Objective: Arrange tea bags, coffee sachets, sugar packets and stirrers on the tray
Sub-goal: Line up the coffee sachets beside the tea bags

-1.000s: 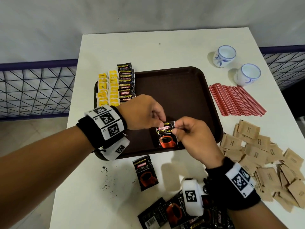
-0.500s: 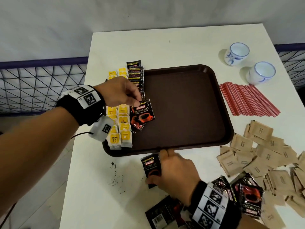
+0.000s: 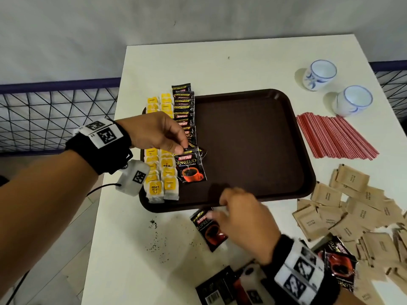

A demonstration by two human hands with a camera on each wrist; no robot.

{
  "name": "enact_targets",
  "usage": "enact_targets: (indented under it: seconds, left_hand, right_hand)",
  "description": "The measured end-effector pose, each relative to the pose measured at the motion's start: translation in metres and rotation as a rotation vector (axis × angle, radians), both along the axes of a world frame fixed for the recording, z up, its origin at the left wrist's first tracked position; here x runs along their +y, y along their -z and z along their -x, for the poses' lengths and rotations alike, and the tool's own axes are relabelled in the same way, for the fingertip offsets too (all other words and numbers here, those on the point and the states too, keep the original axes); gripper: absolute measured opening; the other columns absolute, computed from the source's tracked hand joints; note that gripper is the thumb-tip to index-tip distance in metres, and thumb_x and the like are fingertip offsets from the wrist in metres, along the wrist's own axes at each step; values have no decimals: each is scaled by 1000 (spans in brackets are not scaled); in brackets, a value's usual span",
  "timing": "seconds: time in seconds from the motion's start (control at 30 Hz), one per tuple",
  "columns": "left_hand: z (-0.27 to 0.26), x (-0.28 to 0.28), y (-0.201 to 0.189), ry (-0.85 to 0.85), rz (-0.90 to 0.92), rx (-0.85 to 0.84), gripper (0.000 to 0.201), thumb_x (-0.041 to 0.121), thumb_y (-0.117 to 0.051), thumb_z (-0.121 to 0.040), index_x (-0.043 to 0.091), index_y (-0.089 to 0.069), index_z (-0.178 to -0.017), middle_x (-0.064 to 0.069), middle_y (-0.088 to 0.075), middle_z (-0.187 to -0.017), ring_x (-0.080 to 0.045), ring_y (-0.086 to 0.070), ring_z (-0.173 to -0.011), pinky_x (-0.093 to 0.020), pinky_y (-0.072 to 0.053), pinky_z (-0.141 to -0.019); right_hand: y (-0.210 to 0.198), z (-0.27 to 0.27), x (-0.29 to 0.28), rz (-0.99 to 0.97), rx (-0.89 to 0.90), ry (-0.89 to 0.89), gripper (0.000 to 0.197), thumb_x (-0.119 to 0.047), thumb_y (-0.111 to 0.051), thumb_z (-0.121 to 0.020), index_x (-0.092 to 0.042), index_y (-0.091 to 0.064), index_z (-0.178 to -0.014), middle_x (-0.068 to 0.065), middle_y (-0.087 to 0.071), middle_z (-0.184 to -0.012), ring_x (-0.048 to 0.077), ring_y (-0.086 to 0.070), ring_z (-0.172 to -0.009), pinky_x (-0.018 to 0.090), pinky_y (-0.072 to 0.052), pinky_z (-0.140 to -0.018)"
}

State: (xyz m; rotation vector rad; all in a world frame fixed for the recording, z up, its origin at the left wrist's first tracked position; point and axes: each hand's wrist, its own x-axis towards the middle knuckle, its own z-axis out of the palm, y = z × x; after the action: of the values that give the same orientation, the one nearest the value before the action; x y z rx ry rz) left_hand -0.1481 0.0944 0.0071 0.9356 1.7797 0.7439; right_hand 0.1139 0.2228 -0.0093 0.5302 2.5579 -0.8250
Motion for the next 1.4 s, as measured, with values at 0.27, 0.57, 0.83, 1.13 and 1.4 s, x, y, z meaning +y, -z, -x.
enact_targets:
  seconds: [0.27,0.57,0.83,1.13,1.4]
  left_hand:
    - [5,-18,6,20,-34,-50,49,69,-81,-52,33,-77,-85,-5,-75,-87,-15,-68,-80,-25,-56,-78]
    - [9,-30,10,-21,-36,-86,50,66,-81,-52,30,-78,-87,0,-75,-87,-10,-69,-81,-16,-51,-74]
    - [10,-25,8,-38,52,-5,17,18,-76,-76,32,-77,-85,3,-75,-87,-8,-69,-81,-14,-50,-73]
    - [9,-4,6,-14,84,110,18,14,-76,-82,30,-75,-90,8,-75,-87,-5,-69,-83,-16,-52,-81]
    - [4,8,10,-55,73,288,14,16,-77,-82,25,-78,-93,10,-74,-87,5,-64,-79,-3,-44,-69]
  right_hand:
    - [36,93,30,301,62,333,18,-28,-69,-88,-13,-73,-79,5,-71,-67,21,-70,-64,22,-50,-61]
    - [46,119,16,416,66,446,22,-17,-65,-88,-5,-69,-70,8,-68,-57,14,-58,-36,17,-39,-39]
    - [42,141,27,338,124,357,23,-20,-63,-92,-16,-66,-69,11,-73,-72,20,-66,-51,24,-52,-48]
    - [45,157,28,280,151,338,22,-26,-70,-87,-21,-65,-66,4,-70,-70,24,-71,-71,36,-60,-69]
    - [49,158,28,280,179,362,22,-18,-68,-88,-20,-68,-66,-5,-66,-61,17,-69,-60,29,-54,-52]
